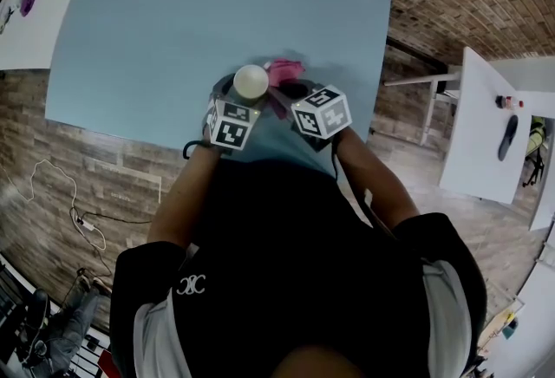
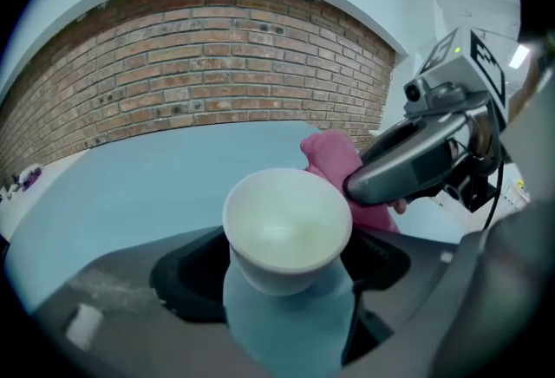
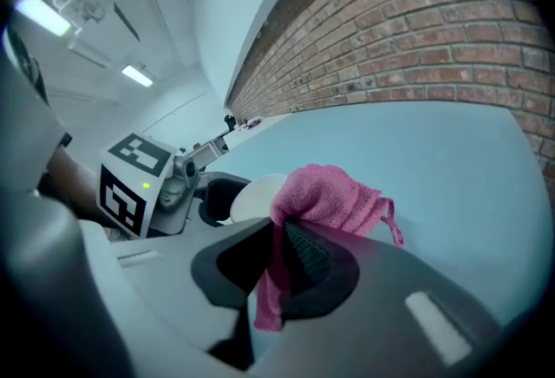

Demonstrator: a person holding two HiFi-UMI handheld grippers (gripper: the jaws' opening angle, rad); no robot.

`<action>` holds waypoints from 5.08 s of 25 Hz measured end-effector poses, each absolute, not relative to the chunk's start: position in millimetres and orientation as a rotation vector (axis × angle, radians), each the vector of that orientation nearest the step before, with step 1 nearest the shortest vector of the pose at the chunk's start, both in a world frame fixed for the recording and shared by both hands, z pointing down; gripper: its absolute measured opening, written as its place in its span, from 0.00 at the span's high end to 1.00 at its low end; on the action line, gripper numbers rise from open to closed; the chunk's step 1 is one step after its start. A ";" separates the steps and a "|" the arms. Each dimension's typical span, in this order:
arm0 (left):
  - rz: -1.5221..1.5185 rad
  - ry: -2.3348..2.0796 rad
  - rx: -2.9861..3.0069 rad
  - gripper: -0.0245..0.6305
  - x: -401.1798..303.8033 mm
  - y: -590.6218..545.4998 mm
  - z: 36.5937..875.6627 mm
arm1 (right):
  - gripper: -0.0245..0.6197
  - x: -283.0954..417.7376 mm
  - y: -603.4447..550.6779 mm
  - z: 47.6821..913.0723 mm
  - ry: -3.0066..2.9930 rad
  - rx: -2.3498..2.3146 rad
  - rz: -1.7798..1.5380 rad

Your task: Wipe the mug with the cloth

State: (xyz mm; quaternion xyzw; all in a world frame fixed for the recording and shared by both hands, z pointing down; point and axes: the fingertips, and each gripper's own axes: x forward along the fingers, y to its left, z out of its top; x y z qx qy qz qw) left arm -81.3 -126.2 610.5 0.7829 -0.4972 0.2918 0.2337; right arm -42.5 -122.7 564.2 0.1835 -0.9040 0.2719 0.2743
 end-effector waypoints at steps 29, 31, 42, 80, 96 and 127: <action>1.039 -1.032 2.428 0.36 -79.9 -127.4 608.1 | 0.90 -30.5 -173.0 575.5 -2.435 0.728 0.957; 1.073 -0.985 2.420 0.36 -74.6 -130.2 612.1 | 0.90 -30.5 -172.1 585.2 -2.402 0.737 1.005; 1.079 -1.004 2.346 0.38 -73.5 -125.0 617.9 | 0.90 -29.4 -150.7 546.9 -2.541 0.636 0.997; 0.937 -1.143 2.210 0.37 -85.9 -98.3 617.8 | 0.90 -22.7 -154.0 609.3 -2.403 0.773 1.149; 1.479 -0.947 2.417 0.34 -142.5 -145.3 609.7 | 0.90 -24.8 -149.3 615.8 -2.389 0.779 1.114; 1.324 -0.988 2.390 0.70 -104.8 -125.9 619.3 | 0.90 -46.9 -122.3 585.3 -2.454 0.652 1.027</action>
